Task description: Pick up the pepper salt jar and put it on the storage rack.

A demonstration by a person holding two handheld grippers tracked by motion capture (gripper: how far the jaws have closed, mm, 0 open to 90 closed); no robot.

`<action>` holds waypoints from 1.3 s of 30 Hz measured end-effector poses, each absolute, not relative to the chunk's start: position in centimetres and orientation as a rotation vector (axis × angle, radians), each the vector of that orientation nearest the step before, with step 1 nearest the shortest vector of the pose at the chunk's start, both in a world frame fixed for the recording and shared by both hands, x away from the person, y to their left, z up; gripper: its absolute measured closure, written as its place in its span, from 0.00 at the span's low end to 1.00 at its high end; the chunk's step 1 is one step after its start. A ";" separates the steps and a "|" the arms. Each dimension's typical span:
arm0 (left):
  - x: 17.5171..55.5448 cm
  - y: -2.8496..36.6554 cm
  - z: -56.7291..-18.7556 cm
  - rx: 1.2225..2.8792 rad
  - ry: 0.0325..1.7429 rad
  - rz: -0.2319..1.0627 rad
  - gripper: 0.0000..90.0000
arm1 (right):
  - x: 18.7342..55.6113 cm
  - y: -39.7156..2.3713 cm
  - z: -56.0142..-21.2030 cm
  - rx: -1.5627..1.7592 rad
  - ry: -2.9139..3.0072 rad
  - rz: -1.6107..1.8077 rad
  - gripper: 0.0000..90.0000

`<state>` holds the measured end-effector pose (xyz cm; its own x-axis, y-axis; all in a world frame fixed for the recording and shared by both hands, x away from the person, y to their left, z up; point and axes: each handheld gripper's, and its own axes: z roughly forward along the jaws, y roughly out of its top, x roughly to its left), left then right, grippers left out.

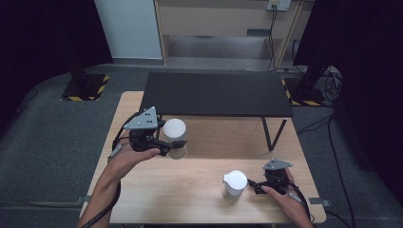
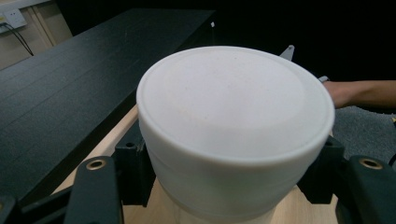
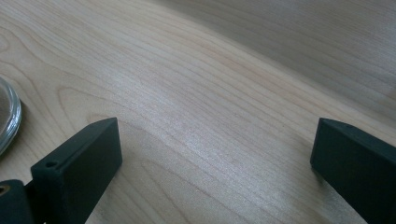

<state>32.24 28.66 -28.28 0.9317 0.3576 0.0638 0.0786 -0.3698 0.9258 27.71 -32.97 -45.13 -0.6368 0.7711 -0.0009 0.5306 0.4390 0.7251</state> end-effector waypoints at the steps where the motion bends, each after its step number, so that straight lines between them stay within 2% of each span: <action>1: 32.3 28.6 -28.1 1.939 0.315 0.302 0.37 | 27.7 -33.0 -45.1 1.113 2.364 1.015 0.03; 39: 34.8 27.5 -23.6 1.937 0.297 0.306 0.37 | 27.7 -33.0 -45.1 1.114 2.364 1.015 0.03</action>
<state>34.78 27.48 -23.63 0.9352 0.3462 0.0739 0.0636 -0.3696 0.9270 27.70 -32.97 -45.12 -0.6365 0.7713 -0.0003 0.5310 0.4385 0.7251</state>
